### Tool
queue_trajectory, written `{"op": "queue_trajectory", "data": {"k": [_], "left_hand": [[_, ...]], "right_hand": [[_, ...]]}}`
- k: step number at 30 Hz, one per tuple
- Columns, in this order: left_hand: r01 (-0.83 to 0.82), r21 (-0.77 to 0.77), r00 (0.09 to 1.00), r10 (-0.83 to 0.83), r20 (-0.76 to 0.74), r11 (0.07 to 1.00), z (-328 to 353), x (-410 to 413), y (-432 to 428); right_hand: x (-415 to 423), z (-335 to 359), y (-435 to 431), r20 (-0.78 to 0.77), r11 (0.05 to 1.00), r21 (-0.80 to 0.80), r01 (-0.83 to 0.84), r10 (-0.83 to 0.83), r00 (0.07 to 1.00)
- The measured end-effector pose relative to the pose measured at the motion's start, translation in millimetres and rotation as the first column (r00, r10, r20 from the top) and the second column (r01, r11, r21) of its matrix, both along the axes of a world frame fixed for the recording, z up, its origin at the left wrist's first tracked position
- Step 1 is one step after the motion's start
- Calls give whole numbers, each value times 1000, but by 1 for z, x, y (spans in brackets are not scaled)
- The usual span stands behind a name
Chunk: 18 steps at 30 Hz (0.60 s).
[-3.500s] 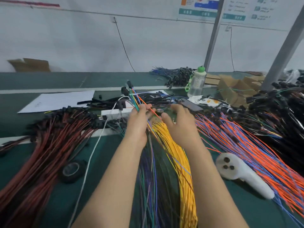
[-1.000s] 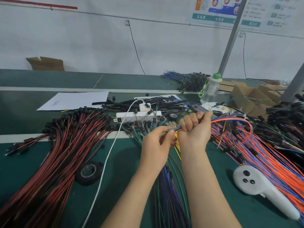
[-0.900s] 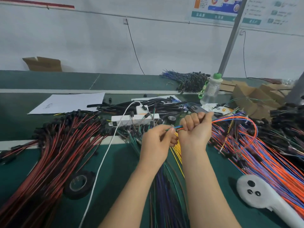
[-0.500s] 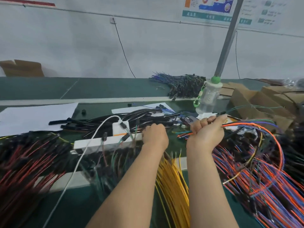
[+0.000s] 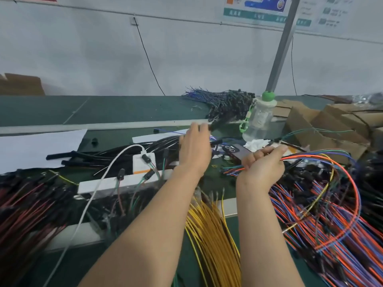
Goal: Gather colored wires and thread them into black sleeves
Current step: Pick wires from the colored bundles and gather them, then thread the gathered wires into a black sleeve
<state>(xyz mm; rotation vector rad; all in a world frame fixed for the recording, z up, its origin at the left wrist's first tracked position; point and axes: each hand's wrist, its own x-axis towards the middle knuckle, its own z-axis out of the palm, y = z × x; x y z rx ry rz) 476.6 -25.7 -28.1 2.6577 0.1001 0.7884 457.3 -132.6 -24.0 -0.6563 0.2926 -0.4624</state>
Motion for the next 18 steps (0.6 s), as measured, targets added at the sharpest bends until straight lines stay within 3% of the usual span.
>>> {"op": "queue_trajectory", "data": {"k": [3, 5, 7, 10, 13, 18], "left_hand": [[174, -35, 927, -151, 344, 984, 70, -34, -16], [220, 40, 873, -215, 437, 975, 117, -68, -29], [223, 156, 908, -263, 327, 962, 144, -105, -33], [371, 198, 928, -370, -44, 907, 141, -164, -21], [502, 44, 846, -480, -233, 864, 106, -228, -1], [443, -272, 798, -514, -314, 854, 44, -302, 40]], "right_hand": [[-23, 18, -2, 38, 998, 0, -60, 60, 997], [-45, 32, -4, 103, 990, 16, -138, 136, 985], [-72, 43, -9, 165, 974, 21, -224, 218, 962], [-121, 46, -17, 215, 935, -38, -353, 352, 911], [-178, 32, -14, 179, 882, -179, -436, 465, 867], [-246, -11, -1, 22, 766, -407, -497, 553, 833]]}}
